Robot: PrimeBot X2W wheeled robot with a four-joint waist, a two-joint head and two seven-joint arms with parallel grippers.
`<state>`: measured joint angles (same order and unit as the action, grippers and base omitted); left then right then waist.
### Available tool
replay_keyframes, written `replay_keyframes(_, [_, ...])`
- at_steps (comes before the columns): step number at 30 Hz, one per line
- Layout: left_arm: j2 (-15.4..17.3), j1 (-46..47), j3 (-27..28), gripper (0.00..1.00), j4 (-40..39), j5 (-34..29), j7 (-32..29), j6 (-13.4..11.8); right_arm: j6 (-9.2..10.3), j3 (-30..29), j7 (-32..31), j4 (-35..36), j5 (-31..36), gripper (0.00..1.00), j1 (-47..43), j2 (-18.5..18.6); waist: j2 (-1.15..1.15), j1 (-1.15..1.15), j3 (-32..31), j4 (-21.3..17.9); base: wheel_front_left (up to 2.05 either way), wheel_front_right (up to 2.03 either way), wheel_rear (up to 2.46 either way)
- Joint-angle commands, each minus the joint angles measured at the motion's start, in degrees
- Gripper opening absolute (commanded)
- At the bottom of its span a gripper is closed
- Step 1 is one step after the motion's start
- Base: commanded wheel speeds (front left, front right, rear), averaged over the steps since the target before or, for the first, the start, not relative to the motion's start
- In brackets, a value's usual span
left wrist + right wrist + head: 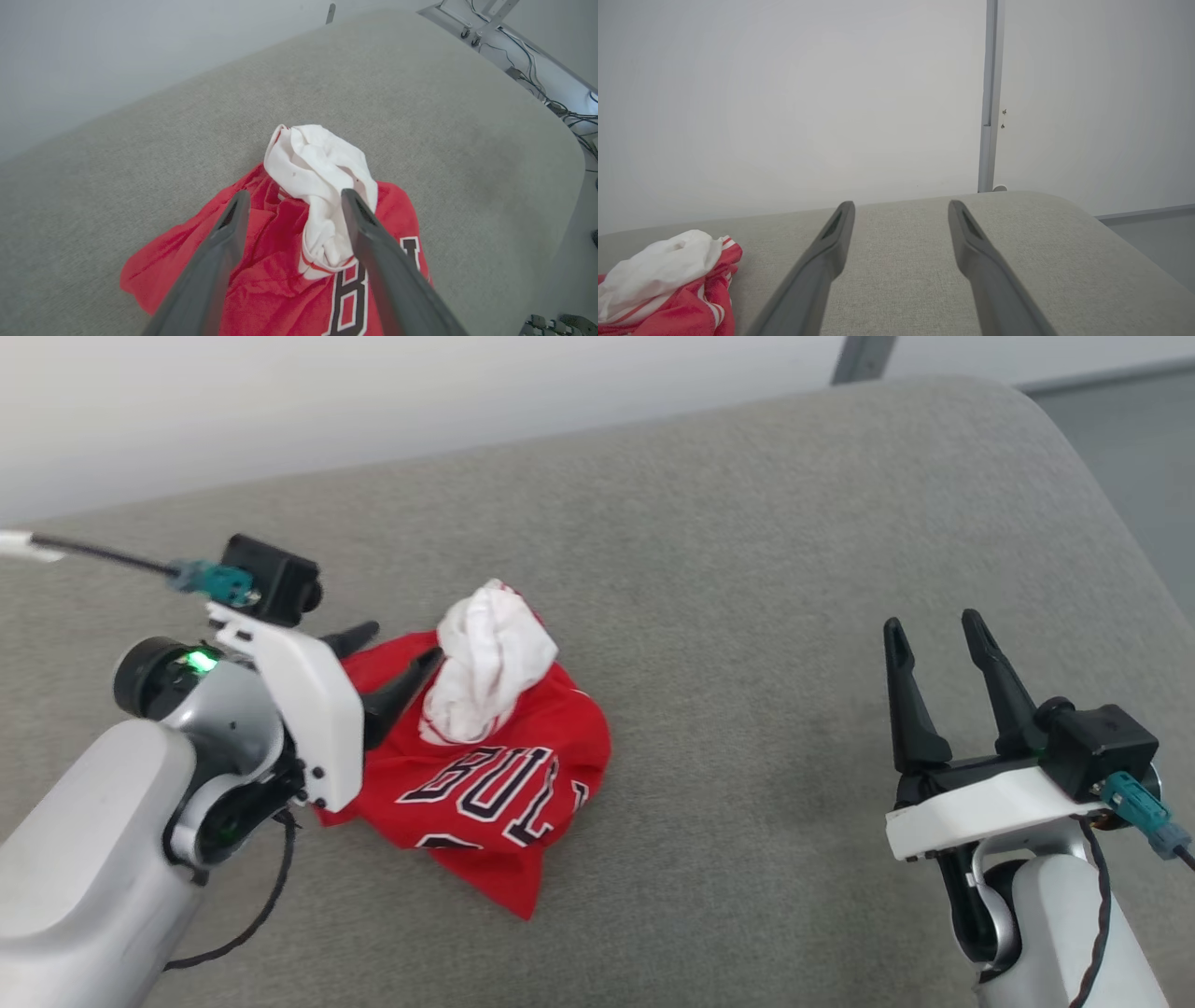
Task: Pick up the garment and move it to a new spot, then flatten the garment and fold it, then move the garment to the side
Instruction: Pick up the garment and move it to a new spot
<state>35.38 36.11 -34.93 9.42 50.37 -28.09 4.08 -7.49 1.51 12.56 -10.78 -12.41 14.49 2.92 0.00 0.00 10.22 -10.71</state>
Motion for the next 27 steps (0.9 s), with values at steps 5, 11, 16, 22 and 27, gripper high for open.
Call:
replay_keyframes(5, [1.9,-4.2,2.2,1.00,-3.1,-3.1,8.7,-0.6,0.00,-0.5,-0.8,0.5,0.5,1.00,-1.4,0.0,0.00,0.00,-3.0,3.4,0.00,0.00,0.00])
replay_keyframes(11, [3.0,-10.5,5.8,1.00,-5.3,-3.9,18.7,-3.3,0.00,-1.4,-1.3,0.4,0.9,1.00,-3.0,0.0,0.00,0.00,-5.5,6.5,0.00,0.00,0.00])
replay_keyframes(16, [3.3,-17.0,8.3,1.00,-6.8,-5.0,27.5,-5.5,0.00,-2.7,-1.8,0.7,1.1,1.00,-4.7,0.0,0.00,0.00,-6.9,9.4,0.00,0.00,0.00])
replay_keyframes(22, [2.4,-22.9,9.6,1.00,-7.6,-5.7,34.4,-7.6,0.00,-3.9,-2.4,1.2,1.4,1.00,-6.0,0.0,0.00,0.00,-7.9,11.8,0.00,0.00,0.00])
replay_keyframes(27, [2.0,-26.6,10.6,1.00,-7.0,-5.7,38.6,-8.3,0.00,-4.6,-2.9,1.7,1.6,1.00,-7.1,0.0,0.00,0.00,-8.8,13.4,0.00,0.00,0.00])
